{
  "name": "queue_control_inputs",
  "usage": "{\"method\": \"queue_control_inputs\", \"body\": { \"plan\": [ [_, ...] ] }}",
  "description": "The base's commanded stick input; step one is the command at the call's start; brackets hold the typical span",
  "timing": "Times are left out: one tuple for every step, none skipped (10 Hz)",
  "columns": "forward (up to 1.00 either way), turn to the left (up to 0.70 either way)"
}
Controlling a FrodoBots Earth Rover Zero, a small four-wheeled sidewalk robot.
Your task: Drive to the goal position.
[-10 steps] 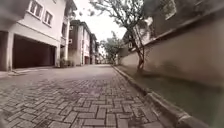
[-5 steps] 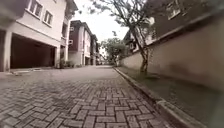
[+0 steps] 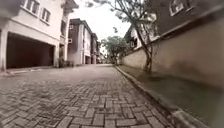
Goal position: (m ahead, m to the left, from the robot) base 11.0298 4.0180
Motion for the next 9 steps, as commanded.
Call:
{"method": "queue_control_inputs", "body": {
  "plan": [
    [0.7, 0.0],
    [0.7, 0.0],
    [0.7, 0.0],
    [0.7, 0.0],
    [0.7, 0.0],
    [0.7, 0.0],
    [0.7, 0.0],
    [0.7, 0.0],
    [0.7, 0.0]
  ]
}}
